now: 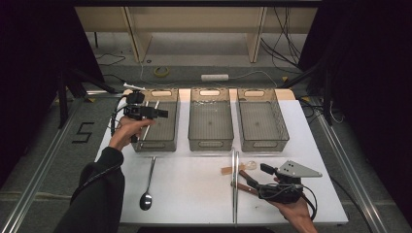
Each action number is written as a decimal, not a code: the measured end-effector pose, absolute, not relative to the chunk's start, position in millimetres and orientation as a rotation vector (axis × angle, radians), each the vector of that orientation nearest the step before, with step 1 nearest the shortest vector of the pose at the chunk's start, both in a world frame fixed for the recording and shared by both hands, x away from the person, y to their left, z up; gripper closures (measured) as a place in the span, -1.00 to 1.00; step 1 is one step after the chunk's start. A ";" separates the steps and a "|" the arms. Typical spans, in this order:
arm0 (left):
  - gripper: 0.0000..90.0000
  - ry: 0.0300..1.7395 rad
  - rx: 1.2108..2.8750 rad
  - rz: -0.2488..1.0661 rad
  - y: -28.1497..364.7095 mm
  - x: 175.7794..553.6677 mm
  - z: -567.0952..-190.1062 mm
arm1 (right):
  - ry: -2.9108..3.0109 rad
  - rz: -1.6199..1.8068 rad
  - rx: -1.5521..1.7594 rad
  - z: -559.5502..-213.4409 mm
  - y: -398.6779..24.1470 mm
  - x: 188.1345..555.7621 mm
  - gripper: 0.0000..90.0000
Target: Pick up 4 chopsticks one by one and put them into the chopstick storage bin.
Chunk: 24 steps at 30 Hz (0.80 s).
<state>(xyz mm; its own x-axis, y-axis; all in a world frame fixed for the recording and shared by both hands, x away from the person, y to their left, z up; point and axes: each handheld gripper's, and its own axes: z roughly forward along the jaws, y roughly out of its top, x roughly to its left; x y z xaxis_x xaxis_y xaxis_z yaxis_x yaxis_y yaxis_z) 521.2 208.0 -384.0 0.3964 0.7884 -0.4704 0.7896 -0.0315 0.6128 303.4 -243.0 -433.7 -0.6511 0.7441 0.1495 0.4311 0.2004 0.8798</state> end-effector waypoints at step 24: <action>-0.45 1.141 1.860 -0.012 175.3 432.1 -357.9 | 2.209 1.401 1.152 -434.6 -236.2 302.6 -0.28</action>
<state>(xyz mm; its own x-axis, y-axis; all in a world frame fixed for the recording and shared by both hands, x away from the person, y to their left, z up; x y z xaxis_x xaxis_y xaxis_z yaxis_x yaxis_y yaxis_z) 432.1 175.3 -357.9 0.5694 0.6969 -0.4360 0.7062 -0.1433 0.6933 302.6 -236.2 -434.6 -0.6419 0.7475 0.1710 0.4732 0.2106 0.8554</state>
